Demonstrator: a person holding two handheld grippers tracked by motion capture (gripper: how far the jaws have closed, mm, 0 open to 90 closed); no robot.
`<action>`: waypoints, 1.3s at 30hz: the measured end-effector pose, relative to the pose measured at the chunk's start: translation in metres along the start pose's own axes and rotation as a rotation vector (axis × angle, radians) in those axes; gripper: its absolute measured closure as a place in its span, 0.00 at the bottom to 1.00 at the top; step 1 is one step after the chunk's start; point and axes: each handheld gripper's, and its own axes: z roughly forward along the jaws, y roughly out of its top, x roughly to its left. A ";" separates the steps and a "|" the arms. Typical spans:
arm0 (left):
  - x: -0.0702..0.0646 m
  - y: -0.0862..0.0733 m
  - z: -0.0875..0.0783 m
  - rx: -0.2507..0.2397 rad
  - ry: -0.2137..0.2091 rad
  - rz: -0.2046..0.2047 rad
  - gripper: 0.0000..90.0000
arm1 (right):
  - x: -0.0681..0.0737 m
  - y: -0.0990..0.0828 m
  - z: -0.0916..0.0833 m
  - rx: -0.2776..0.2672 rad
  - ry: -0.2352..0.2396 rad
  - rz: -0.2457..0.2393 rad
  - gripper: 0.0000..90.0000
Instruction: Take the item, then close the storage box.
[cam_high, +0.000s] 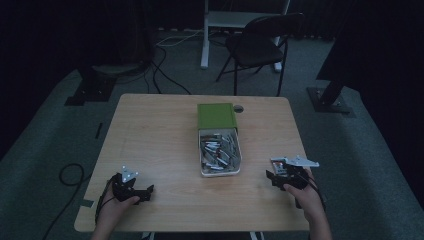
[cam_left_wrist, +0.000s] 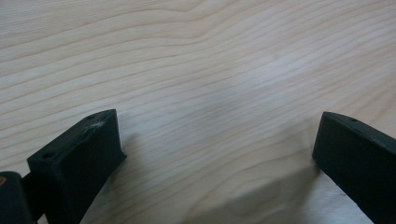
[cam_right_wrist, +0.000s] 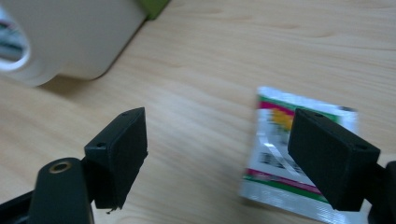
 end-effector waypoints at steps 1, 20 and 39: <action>-0.002 0.001 0.000 0.001 -0.008 0.006 0.02 | 0.005 0.000 0.004 0.003 0.016 -0.019 0.18; -0.034 0.021 0.007 -0.029 -0.080 0.109 0.02 | 0.036 0.008 0.019 -0.011 0.136 -0.113 0.16; -0.081 0.053 0.009 -0.090 -0.194 0.225 0.02 | 0.047 0.024 0.019 -0.062 0.195 -0.119 0.15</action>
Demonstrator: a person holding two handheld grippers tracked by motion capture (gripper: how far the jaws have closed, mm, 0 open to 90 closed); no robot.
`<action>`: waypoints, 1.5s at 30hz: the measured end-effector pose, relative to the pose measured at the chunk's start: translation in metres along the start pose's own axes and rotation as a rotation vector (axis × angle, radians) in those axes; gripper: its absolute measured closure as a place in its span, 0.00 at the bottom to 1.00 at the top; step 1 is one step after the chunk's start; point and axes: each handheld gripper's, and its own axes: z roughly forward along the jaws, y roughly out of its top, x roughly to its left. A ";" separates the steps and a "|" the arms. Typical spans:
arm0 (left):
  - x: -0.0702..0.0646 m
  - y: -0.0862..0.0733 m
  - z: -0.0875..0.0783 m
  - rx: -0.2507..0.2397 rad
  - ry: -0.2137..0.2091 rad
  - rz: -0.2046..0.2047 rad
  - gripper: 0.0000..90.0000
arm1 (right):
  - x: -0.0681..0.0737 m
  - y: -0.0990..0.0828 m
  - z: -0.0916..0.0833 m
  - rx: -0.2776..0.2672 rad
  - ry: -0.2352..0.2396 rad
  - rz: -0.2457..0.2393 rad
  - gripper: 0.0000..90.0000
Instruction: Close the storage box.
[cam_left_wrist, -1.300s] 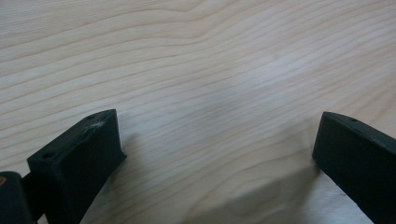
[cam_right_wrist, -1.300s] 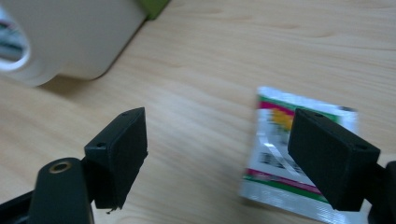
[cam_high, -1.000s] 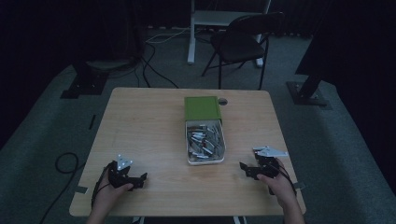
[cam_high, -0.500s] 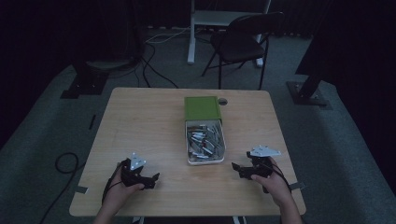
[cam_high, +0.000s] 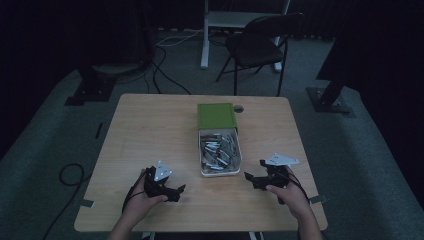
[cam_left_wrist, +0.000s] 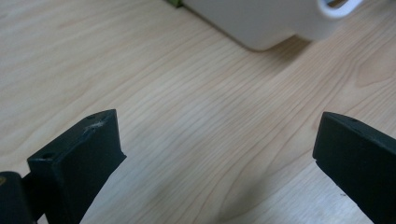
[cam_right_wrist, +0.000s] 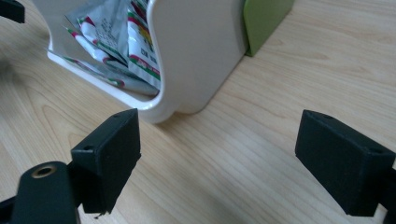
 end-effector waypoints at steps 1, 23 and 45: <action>-0.001 0.002 0.000 -0.008 -0.005 0.001 0.02 | 0.000 0.001 0.001 -0.007 0.005 -0.001 0.15; -0.014 0.042 0.015 -0.138 -0.021 0.048 0.02 | 0.003 0.019 0.012 -0.055 0.027 -0.021 0.16; -0.010 0.058 0.030 -0.161 -0.016 0.065 0.02 | -0.004 0.021 0.025 -0.043 0.014 0.001 0.16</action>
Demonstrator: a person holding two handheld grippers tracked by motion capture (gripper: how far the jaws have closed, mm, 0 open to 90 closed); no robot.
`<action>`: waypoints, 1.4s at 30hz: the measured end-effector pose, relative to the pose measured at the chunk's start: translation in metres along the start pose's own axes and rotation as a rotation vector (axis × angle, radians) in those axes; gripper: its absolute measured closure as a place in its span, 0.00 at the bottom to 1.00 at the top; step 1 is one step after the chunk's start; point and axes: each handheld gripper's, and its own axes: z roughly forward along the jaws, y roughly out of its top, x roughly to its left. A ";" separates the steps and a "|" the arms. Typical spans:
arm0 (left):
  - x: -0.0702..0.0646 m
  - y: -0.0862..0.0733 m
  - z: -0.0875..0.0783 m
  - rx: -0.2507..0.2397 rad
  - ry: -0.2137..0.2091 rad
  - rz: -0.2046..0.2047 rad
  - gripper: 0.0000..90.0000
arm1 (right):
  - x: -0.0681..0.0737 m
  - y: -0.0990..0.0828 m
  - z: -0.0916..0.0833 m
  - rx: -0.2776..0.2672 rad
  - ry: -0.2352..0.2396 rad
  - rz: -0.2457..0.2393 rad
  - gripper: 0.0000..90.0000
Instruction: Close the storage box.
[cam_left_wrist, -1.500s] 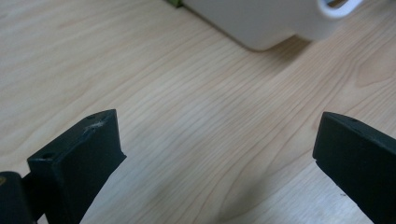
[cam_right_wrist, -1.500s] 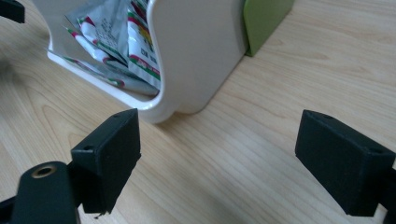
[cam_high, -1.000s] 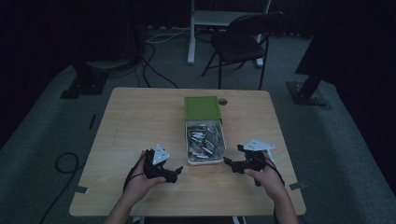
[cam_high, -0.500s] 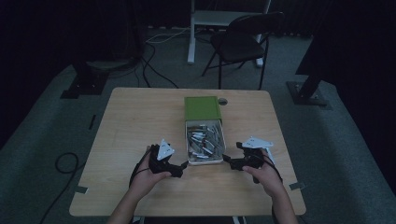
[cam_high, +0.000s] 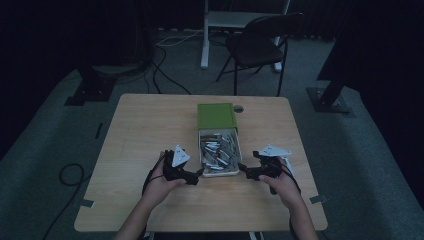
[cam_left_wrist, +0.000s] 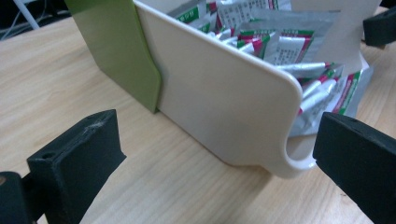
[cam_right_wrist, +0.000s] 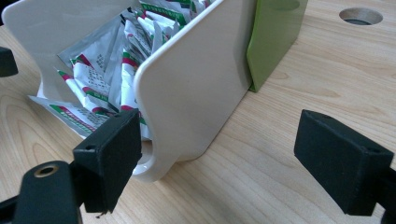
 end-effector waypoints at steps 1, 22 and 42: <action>0.001 0.001 0.001 -0.001 0.001 -0.002 0.02 | 0.000 0.000 0.001 0.003 0.003 -0.001 0.16; 0.011 0.005 0.010 -0.004 0.017 -0.011 0.02 | -0.004 0.002 0.009 -0.002 -0.002 0.032 0.17; 0.019 0.008 0.016 0.007 0.023 -0.022 0.02 | -0.003 0.009 0.017 0.002 -0.008 0.021 0.17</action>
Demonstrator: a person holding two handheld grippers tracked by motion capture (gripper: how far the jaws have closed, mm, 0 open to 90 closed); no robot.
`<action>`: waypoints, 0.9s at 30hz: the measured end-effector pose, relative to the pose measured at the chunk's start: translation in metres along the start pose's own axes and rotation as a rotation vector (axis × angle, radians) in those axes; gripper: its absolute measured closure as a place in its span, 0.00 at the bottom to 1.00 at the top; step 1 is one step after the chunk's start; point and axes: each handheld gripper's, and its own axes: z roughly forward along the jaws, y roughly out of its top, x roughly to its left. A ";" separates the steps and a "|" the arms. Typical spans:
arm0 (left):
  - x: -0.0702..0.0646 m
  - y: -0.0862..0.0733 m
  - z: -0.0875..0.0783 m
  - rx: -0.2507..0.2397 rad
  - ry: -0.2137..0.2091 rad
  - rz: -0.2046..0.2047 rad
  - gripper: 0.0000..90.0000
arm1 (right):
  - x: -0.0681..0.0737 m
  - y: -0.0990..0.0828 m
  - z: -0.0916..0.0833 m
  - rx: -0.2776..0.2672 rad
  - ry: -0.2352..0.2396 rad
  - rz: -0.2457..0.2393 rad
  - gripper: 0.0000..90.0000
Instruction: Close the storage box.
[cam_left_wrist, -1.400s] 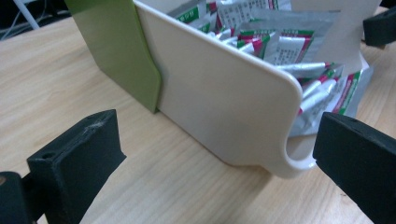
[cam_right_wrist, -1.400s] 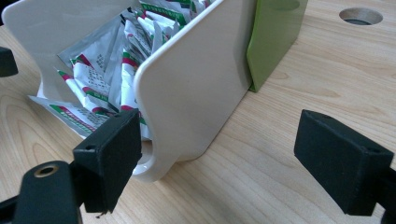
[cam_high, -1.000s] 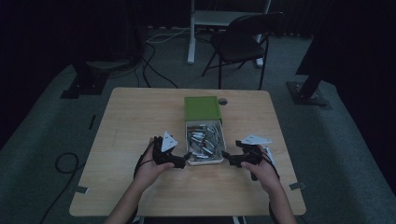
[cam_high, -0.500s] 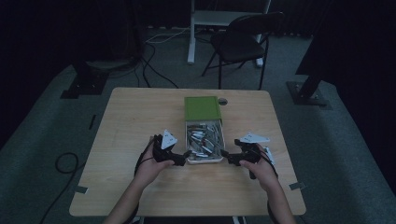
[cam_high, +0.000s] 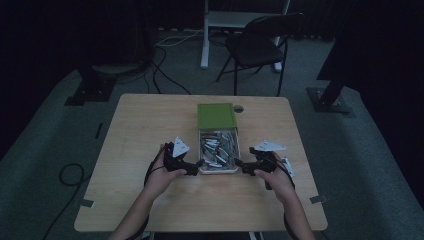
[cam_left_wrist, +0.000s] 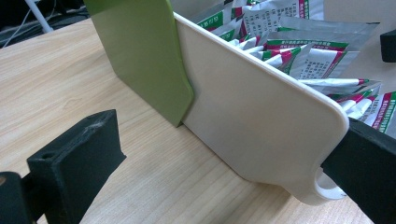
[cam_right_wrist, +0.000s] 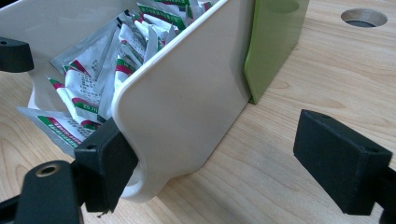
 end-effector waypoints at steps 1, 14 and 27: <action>0.000 0.000 0.000 0.001 0.000 0.000 0.02 | 0.000 0.000 0.000 0.001 0.000 0.001 0.17; 0.002 0.005 0.004 0.014 0.003 0.014 0.02 | -0.003 0.002 0.002 -0.003 -0.011 0.003 0.17; 0.008 0.008 0.009 0.019 0.000 0.003 0.02 | -0.006 0.009 0.005 -0.004 -0.021 0.007 0.17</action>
